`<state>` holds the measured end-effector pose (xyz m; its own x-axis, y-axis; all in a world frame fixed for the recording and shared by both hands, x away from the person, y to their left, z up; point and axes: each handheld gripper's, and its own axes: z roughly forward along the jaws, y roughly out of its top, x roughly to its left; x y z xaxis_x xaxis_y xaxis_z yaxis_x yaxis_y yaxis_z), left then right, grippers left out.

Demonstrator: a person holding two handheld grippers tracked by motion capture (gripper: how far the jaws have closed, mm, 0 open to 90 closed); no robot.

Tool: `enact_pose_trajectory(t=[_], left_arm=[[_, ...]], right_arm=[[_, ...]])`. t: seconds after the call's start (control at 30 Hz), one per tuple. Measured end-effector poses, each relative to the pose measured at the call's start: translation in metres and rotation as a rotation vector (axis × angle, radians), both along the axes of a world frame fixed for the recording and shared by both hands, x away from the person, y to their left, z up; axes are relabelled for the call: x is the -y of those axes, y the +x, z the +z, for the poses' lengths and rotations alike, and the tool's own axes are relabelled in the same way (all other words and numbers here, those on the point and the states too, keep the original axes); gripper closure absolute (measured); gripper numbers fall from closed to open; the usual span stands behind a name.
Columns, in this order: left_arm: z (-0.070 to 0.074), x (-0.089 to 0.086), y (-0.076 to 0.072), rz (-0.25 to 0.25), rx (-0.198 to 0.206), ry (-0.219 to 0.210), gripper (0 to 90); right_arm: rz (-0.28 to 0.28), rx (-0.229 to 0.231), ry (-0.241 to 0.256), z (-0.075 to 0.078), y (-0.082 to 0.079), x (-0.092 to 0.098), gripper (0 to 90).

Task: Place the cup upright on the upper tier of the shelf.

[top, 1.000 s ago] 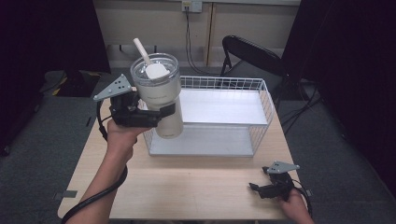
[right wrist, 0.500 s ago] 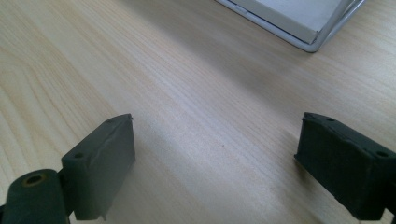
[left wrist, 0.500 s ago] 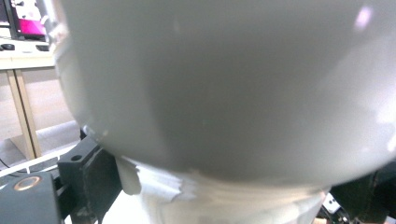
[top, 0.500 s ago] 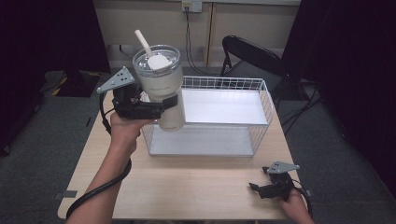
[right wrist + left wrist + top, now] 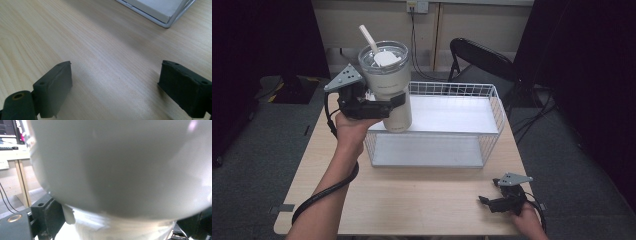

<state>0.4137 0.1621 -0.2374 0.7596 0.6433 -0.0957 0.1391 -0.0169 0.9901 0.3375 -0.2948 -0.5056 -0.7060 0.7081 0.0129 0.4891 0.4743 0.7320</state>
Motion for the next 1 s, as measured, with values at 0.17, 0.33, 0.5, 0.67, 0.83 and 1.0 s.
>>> enact_pose_trajectory(t=[0.17, 0.33, 0.5, 0.67, 0.83, 1.0], left_arm=[[-0.001, 0.002, 0.006, 0.01, -0.002, -0.013, 9.6], [-0.002, 0.003, 0.011, 0.019, -0.001, -0.014, 9.6], [-0.004, 0.006, 0.016, 0.029, -0.005, -0.008, 9.6], [-0.007, 0.007, 0.022, 0.053, -0.008, -0.01, 9.6], [-0.01, 0.009, 0.026, 0.062, -0.002, -0.001, 9.6], [-0.013, 0.013, 0.029, 0.066, 0.005, 0.0, 9.6]], right_arm=[[0.001, 0.002, -0.001, 0.0, 0.0, 0.0, 10.8], [0.001, 0.002, 0.0, 0.0, 0.0, 0.0, 10.8], [0.001, 0.002, 0.0, 0.0, 0.0, 0.0, 10.8], [0.001, 0.002, 0.0, 0.0, 0.0, 0.0, 10.8], [0.001, 0.001, 0.0, 0.0, 0.0, 0.0, 10.8], [0.001, 0.002, 0.0, 0.0, 0.0, 0.0, 10.8]])
